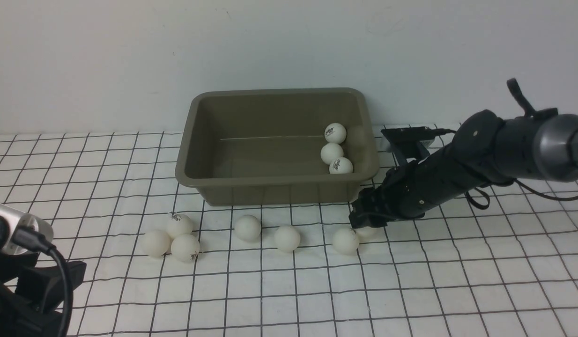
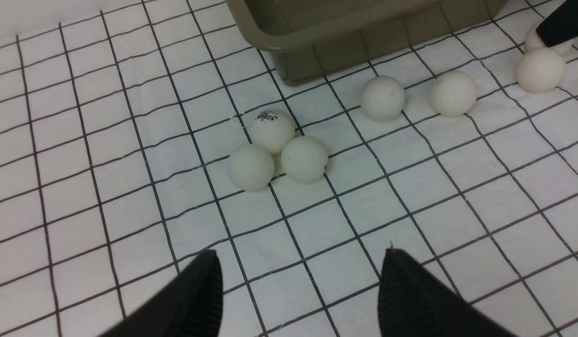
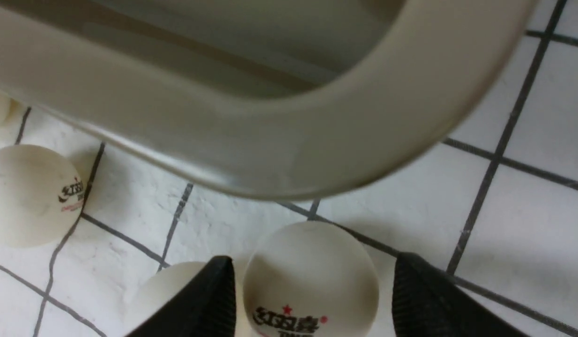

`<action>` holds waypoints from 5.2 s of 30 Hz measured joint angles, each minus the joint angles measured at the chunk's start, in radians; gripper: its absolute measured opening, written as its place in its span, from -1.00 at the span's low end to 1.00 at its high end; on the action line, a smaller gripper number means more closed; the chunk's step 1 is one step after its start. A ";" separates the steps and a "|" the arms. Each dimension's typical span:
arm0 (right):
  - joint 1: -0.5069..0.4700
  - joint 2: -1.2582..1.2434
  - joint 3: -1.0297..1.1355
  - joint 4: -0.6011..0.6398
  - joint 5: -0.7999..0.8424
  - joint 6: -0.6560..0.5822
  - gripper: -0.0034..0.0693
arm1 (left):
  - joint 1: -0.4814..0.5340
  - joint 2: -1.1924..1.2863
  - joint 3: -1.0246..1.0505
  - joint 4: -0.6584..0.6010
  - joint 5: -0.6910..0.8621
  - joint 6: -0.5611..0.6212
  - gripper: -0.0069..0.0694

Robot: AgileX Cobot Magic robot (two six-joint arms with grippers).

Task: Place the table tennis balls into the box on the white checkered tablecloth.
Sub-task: 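Reach for and grasp a ping pong ball on the table, then release the ping pong ball into the bin and lift the gripper away, then reach for and grasp a ping pong ball on the table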

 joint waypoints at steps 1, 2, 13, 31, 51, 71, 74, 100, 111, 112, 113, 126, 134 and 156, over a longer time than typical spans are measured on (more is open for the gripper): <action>0.000 0.000 0.000 -0.001 0.001 0.000 0.20 | 0.000 0.000 0.000 0.000 0.000 0.000 0.24; 0.000 0.000 0.000 -0.001 0.003 0.000 0.17 | 0.000 0.000 0.000 0.000 0.000 0.000 0.24; 0.000 0.000 -0.002 -0.052 -0.011 0.002 -0.03 | 0.000 0.000 0.000 0.000 0.000 0.000 0.24; -0.089 -0.207 -0.137 0.017 0.132 -0.234 -0.03 | 0.000 0.000 0.000 -0.017 0.000 0.000 0.24; 0.013 0.111 -0.469 0.083 0.192 -0.313 0.38 | 0.000 0.000 0.000 -0.035 0.000 0.000 0.24; -0.127 -0.287 -0.475 -0.400 0.504 -0.002 0.40 | 0.000 0.000 0.000 -0.035 -0.002 0.000 0.24; -0.127 -0.371 -0.475 -0.431 0.607 0.083 0.40 | 0.000 0.000 0.000 -0.036 -0.006 0.000 0.24; 0.189 -0.394 0.114 -0.388 0.075 0.291 0.40 | 0.000 0.000 0.000 -0.038 -0.032 0.000 0.24; 0.189 -0.227 0.114 -0.367 -0.026 0.341 0.40 | 0.000 0.000 0.000 -0.038 -0.031 0.000 0.24; 0.189 -0.214 0.114 -0.362 -0.039 0.342 0.40 | 0.000 0.000 0.000 -0.038 -0.030 0.000 0.24; 0.189 -0.210 0.114 -0.360 -0.041 0.342 0.40 | 0.000 0.000 0.000 -0.038 -0.030 0.000 0.24; 0.189 -0.095 0.098 -0.318 -0.159 0.342 0.40 | 0.000 0.000 0.000 -0.038 -0.028 0.000 0.24; 0.189 -0.039 0.052 -0.306 -0.174 0.342 0.40 | 0.000 0.000 0.000 -0.038 -0.024 0.000 0.24; 0.163 -0.054 0.041 -0.517 -0.041 0.406 0.07 | 0.000 0.000 0.000 -0.038 -0.024 0.000 0.24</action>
